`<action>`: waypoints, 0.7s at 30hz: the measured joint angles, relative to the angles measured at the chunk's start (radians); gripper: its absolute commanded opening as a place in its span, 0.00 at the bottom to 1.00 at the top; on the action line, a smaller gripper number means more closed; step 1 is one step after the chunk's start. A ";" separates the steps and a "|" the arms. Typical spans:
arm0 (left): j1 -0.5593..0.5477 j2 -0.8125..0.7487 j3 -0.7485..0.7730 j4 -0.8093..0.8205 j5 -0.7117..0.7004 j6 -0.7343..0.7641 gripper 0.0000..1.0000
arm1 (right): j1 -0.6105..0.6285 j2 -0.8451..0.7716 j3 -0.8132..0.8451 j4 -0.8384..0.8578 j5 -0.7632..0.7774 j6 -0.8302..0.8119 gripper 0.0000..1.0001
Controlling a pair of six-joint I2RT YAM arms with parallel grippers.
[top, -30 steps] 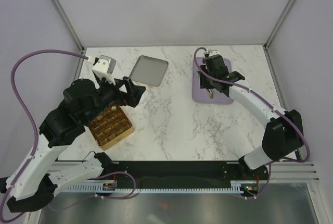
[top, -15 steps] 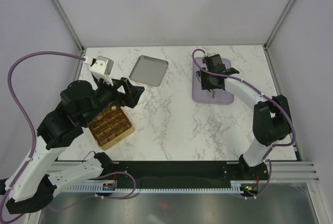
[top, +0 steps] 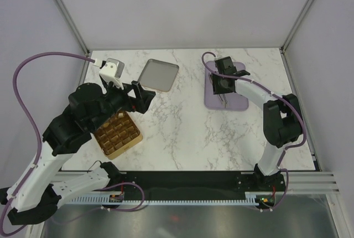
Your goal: Pack the chocolate
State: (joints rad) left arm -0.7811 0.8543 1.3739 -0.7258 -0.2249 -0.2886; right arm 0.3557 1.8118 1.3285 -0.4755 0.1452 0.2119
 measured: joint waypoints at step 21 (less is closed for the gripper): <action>0.000 0.019 0.103 0.003 0.007 0.001 1.00 | 0.074 -0.219 -0.013 -0.013 -0.079 0.068 0.32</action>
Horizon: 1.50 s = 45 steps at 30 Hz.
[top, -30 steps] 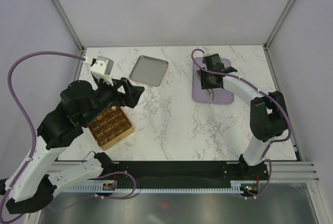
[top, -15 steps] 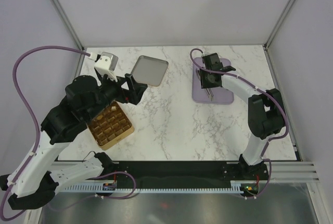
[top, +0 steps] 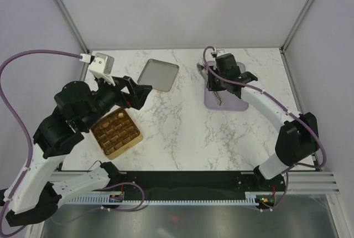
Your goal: Pack the chocolate
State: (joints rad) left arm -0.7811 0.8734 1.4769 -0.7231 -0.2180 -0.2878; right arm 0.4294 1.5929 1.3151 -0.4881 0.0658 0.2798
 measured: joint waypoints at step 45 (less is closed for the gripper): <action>0.000 -0.137 0.008 0.084 -0.099 0.027 1.00 | 0.786 0.568 0.494 0.142 -0.208 0.093 0.37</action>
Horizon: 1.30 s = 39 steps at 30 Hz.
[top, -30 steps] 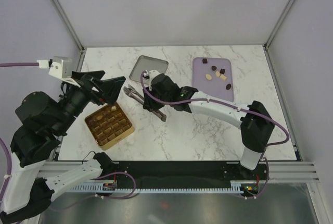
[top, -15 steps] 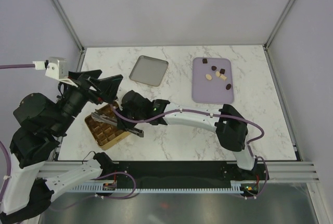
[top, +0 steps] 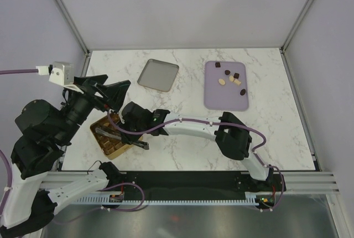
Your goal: Pack the chocolate
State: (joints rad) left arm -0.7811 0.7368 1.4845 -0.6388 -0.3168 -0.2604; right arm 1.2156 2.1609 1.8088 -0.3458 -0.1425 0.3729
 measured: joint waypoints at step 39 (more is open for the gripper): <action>0.000 0.027 -0.001 -0.002 -0.006 0.008 1.00 | -0.011 -0.055 0.031 -0.032 0.052 -0.066 0.46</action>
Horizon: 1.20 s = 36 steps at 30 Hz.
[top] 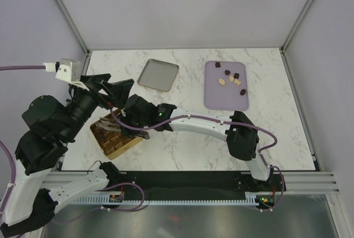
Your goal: Pack the chocolate
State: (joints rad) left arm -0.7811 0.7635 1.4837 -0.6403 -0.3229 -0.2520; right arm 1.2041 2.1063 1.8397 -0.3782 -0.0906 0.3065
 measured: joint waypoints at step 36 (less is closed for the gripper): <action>0.000 0.114 -0.145 -0.010 0.018 -0.001 1.00 | -0.914 -0.492 -0.590 -0.147 0.232 0.000 0.52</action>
State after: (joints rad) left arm -0.7811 0.8776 1.3392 -0.6498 -0.3046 -0.2527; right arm 0.2901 1.6142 1.2499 -0.5255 0.1410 0.3065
